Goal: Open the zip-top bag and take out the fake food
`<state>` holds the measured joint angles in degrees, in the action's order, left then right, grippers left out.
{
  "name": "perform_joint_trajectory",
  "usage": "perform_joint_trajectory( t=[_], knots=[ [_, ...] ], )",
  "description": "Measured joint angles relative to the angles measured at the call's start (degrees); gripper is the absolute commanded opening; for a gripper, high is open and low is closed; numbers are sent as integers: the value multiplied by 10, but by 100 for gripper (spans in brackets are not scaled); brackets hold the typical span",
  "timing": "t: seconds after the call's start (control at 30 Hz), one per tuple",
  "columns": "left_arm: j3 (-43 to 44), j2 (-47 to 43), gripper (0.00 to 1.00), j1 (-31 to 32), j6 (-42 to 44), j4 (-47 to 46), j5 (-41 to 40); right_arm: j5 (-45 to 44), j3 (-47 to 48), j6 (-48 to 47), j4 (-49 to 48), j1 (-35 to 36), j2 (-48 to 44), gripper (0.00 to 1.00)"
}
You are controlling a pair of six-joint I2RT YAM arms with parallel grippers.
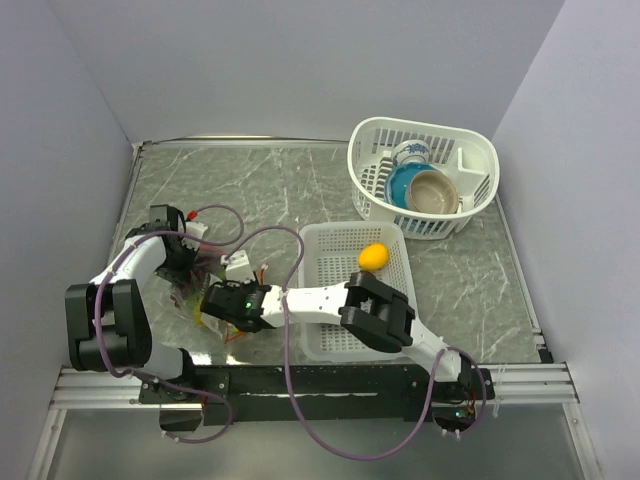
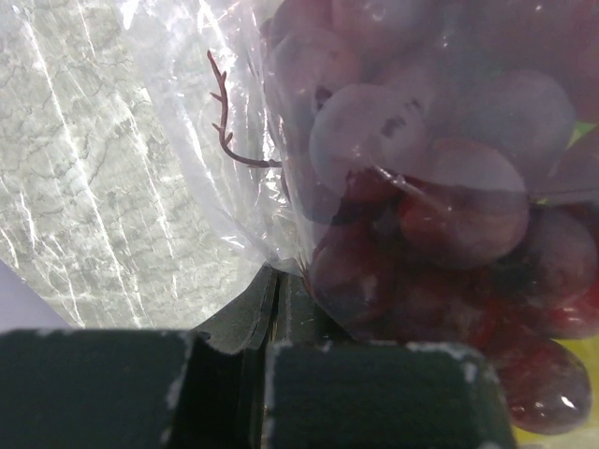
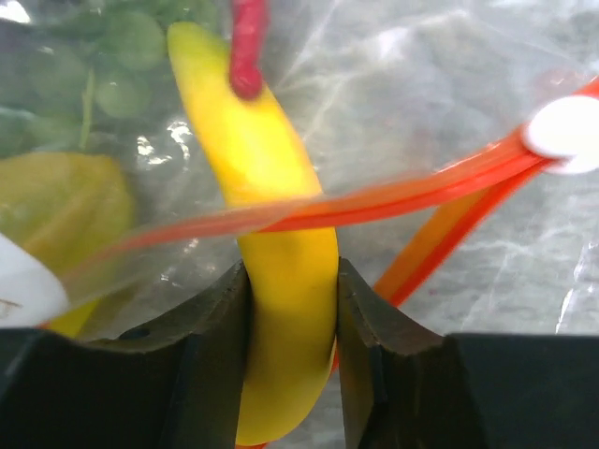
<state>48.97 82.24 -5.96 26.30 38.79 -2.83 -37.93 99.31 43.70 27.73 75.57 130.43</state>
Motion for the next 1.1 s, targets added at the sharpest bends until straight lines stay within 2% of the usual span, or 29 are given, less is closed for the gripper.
perform_joint_trajectory(
  t=[0.17,0.43,0.67,0.7,0.73,0.77,0.83,0.87,0.9,0.93,1.1],
  knots=[
    [0,0,1,0,0,0,0,7,-85,-13,-21,-1,-65,15],
    [0,2,1,0,-1,-2,0,50,-238,-61,-49,-11,-305,18],
    [3,3,1,0,-3,4,6,18,-321,-61,-49,-58,-441,17],
    [4,3,1,0,-3,6,8,12,-338,-55,-45,-73,-452,19],
    [5,3,1,0,-3,8,10,6,-360,-47,-41,-95,-463,28],
    [6,3,1,0,-3,9,11,1,-376,-42,-40,-110,-469,52],
    [7,3,1,0,-5,12,14,-7,-412,-31,-28,-148,-478,68],
    [7,3,1,0,-5,13,15,-10,-426,-27,-21,-166,-479,89],
    [7,3,1,0,-5,14,16,-16,-435,-23,-12,-178,-478,97],
    [8,3,1,0,-5,16,16,-20,-441,-17,-2,-185,-476,100],
    [42,7,1,0,-10,58,44,-45,-440,-12,21,-181,-473,100]
  ],
)
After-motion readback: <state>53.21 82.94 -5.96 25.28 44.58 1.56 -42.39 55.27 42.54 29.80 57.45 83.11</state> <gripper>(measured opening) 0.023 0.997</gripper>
